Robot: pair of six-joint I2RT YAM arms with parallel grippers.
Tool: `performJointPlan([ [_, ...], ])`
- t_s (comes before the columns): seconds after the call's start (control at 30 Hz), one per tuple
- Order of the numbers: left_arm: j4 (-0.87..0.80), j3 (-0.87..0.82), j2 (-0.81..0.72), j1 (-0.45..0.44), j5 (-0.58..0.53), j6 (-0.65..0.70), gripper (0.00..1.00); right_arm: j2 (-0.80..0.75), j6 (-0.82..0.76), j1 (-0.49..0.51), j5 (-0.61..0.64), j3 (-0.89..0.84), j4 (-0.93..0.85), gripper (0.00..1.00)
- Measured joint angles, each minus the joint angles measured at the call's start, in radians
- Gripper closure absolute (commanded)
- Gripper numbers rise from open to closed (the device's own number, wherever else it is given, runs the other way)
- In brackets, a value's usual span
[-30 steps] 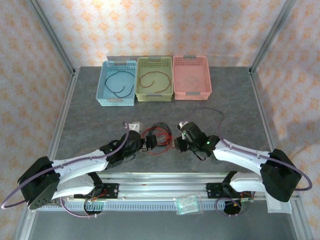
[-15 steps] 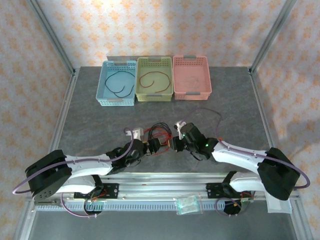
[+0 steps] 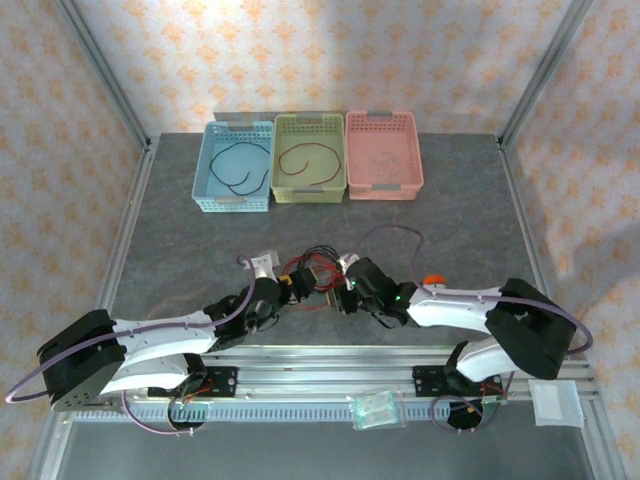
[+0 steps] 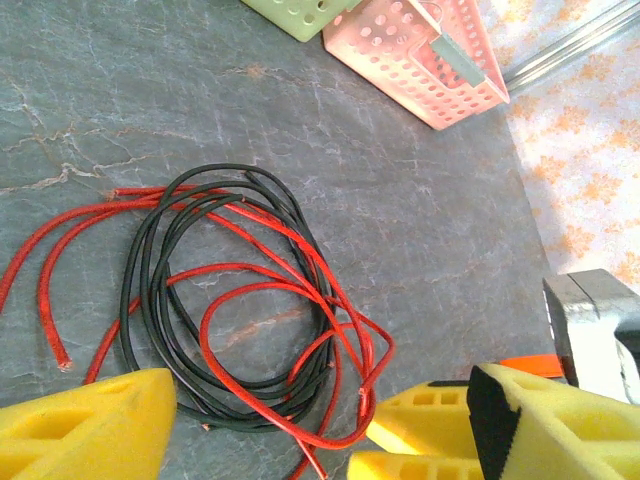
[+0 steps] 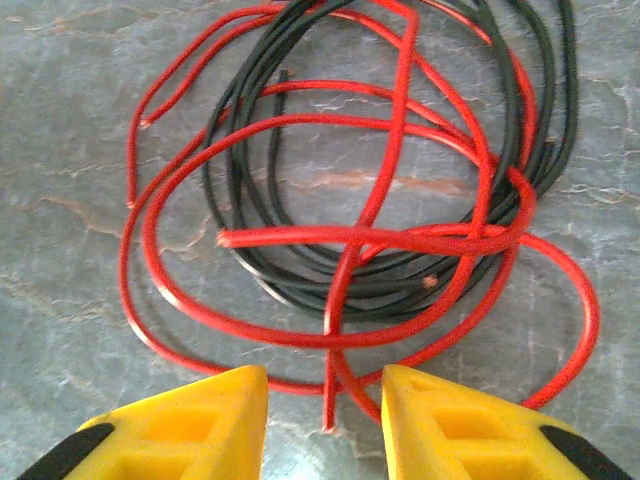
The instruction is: Untangle the cables
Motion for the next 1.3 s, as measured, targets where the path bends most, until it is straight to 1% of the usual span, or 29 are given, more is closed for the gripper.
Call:
performJointPlan([
  [0.07, -0.005, 0.000, 0.000, 0.000, -0.002, 0.001, 0.22, 0.022, 0.002, 0.000, 0.023, 0.000, 0.015, 0.67],
  [0.2, -0.013, 0.000, -0.002, 0.000, -0.004, 0.002, 0.22, 0.055, 0.006, 0.000, 0.053, 0.000, 0.026, 0.77],
  [0.37, -0.030, 0.001, -0.016, 0.016, -0.012, 0.012, 0.22, 0.054, 0.005, 0.000, 0.061, 0.009, 0.029, 0.95],
  [0.43, -0.037, 0.001, -0.018, 0.029, -0.018, 0.018, 0.22, 0.037, 0.005, 0.000, 0.063, 0.011, 0.027, 1.00],
  [0.63, -0.035, 0.005, -0.016, 0.100, 0.004, 0.047, 0.09, -0.124, -0.005, 0.000, 0.070, 0.056, -0.072, 1.00],
  [0.77, -0.035, 0.059, 0.031, 0.112, 0.042, 0.098, 0.07, -0.227, -0.020, 0.000, 0.060, 0.125, -0.151, 1.00],
  [0.93, -0.025, 0.130, 0.087, 0.112, 0.084, 0.164, 0.08, -0.283, -0.051, 0.000, 0.040, 0.228, -0.245, 1.00],
  [1.07, -0.029, 0.138, 0.089, 0.131, 0.090, 0.193, 0.10, -0.294, -0.071, 0.000, 0.070, 0.290, -0.318, 1.00],
  [1.17, -0.047, 0.138, 0.052, 0.156, 0.091, 0.209, 0.12, -0.293, -0.073, -0.005, 0.105, 0.334, -0.373, 1.00],
  [1.23, -0.058, 0.137, 0.002, 0.177, 0.097, 0.227, 0.16, -0.290, -0.072, -0.016, 0.116, 0.360, -0.400, 1.00],
  [1.3, -0.057, 0.133, -0.049, 0.200, 0.121, 0.250, 0.16, -0.277, -0.064, -0.036, 0.115, 0.385, -0.424, 1.00],
])
